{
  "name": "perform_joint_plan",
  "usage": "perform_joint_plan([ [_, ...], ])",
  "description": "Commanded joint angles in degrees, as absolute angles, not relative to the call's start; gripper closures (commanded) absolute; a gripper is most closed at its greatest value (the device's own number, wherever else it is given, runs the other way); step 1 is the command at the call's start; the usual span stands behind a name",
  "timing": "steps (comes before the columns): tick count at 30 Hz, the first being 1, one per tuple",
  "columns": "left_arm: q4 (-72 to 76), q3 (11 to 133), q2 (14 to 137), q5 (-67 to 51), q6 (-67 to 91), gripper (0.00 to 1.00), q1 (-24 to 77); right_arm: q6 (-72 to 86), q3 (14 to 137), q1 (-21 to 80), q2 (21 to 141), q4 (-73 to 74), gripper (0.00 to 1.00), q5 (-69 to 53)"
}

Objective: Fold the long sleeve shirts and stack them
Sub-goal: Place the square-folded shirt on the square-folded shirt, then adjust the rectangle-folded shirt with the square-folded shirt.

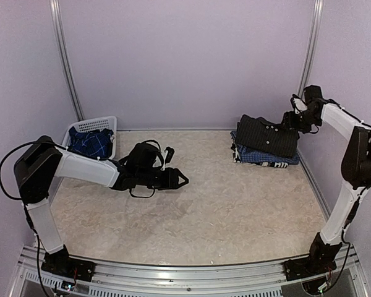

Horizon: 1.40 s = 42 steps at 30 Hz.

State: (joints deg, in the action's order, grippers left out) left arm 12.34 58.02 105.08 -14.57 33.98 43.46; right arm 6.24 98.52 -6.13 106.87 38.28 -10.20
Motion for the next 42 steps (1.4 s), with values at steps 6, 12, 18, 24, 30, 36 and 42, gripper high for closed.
perform_joint_plan([
  [6, 12.19, 54.83, 101.67, -12.94, 33.46, 0.42, 42.45, -4.58, 90.56, 9.8, 106.06, 26.84, 0.34, -5.53],
  [12, 12.52, 52.97, 100.48, -12.34, 33.81, 0.41, 42.2, -7.86, 92.06, 14.96, 111.79, 24.28, 0.32, -1.36],
  [18, 12.63, 51.5, 99.89, -12.26, 33.88, 0.41, 41.76, -10.18, 97.97, 19.01, 118.23, 24.69, 0.26, 3.62],
  [24, 12.99, 50.94, 99.67, -12.55, 34.18, 0.41, 41.5, -11.96, 104.9, 21.94, 124.75, 26.54, 0.23, 11.54],
  [30, 13.0, 50.76, 99.76, -12.74, 34.23, 0.41, 41.4, -13.63, 110.86, 23.69, 130.26, 29.84, 0.24, 19.69],
  [36, 13.68, 50.34, 100.06, -13.29, 34.69, 0.41, 41.31, -15.0, 111.24, 24.27, 132.14, 29.51, 0.28, 26.17],
  [42, 14.21, 50.19, 100.67, -13.55, 35.06, 0.41, 41.31, -15.56, 110.56, 24.61, 131.88, 29.33, 0.35, 29.65],
])
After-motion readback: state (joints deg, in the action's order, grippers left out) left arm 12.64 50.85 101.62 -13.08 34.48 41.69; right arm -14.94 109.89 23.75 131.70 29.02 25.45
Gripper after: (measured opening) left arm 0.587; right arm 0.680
